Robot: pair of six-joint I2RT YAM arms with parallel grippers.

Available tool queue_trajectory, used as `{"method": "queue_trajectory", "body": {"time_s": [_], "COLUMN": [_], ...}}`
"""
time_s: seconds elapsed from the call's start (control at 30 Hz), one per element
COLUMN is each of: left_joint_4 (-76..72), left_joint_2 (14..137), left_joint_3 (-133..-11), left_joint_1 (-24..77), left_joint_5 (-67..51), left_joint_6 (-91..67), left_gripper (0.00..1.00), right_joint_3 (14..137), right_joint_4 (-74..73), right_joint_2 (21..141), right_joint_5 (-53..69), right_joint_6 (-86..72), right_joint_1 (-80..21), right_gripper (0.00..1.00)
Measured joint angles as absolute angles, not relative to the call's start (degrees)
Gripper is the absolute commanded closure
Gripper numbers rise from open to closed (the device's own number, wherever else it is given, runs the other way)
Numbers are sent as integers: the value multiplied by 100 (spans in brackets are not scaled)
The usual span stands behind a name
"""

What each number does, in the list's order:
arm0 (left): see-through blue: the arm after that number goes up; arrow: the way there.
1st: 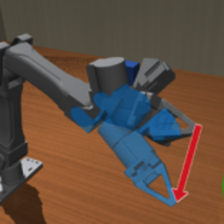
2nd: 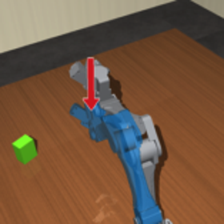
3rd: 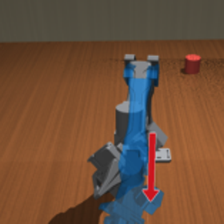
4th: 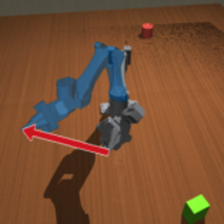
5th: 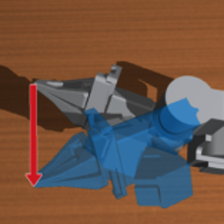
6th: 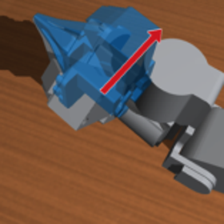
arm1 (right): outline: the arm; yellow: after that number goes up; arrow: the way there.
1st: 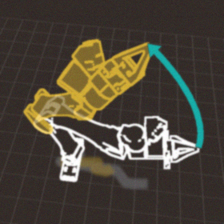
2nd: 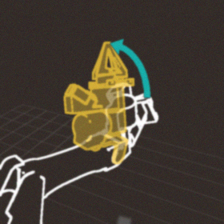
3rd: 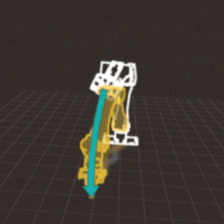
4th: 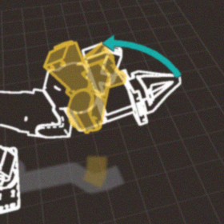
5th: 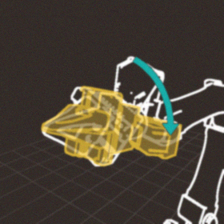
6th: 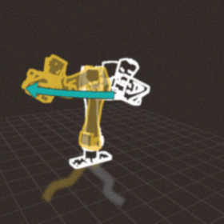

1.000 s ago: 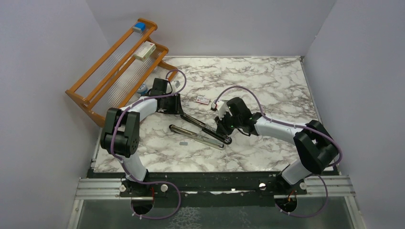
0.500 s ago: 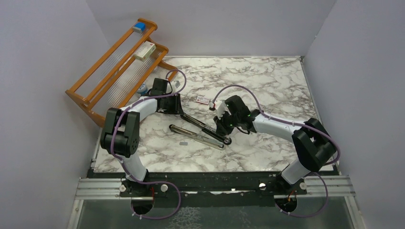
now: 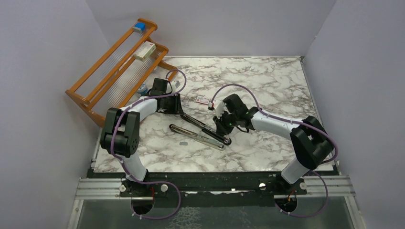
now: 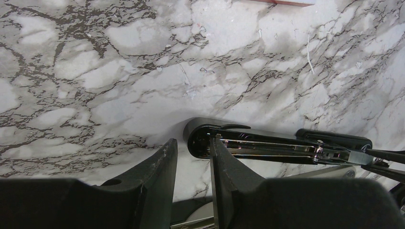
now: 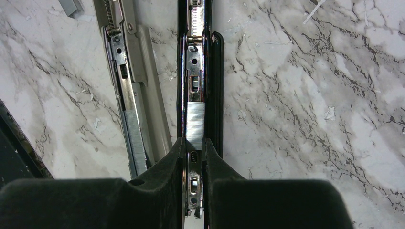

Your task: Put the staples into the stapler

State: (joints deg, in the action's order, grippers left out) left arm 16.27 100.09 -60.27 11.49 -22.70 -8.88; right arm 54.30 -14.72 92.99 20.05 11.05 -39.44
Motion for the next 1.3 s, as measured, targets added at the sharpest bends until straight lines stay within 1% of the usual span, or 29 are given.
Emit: {"method": "queue_trajectory", "body": {"time_s": [0.23,0.5,0.7,1.07,1.3], "left_joint_4": [1627,1627,1625,1625,1621], "left_joint_2": [10009,10009,10009,10009,10009], "left_joint_3": [-6027,-6027,-6027,-6027,-6027], "left_joint_1": [1149,1149,1149,1149,1149], "left_joint_5": [-2270,-2270,-2270,-2268,-2268], "left_joint_6": [-888,-888,-888,-888,-888], "left_gripper": [67,67,67,67,67], "right_joint_3": [5483,5481,5457,5404,5365], "right_joint_4": [-1559,-1570,-1549,-1507,-1474], "right_joint_2": [9323,9323,9321,9319,9198], "right_joint_5": [2012,2102,2270,2438,2432], "right_joint_6": [1105,1098,1092,1052,1015], "right_joint_1": [-3944,-3944,-3944,-3944,-3944], "right_gripper": [79,74,73,73,80]}}
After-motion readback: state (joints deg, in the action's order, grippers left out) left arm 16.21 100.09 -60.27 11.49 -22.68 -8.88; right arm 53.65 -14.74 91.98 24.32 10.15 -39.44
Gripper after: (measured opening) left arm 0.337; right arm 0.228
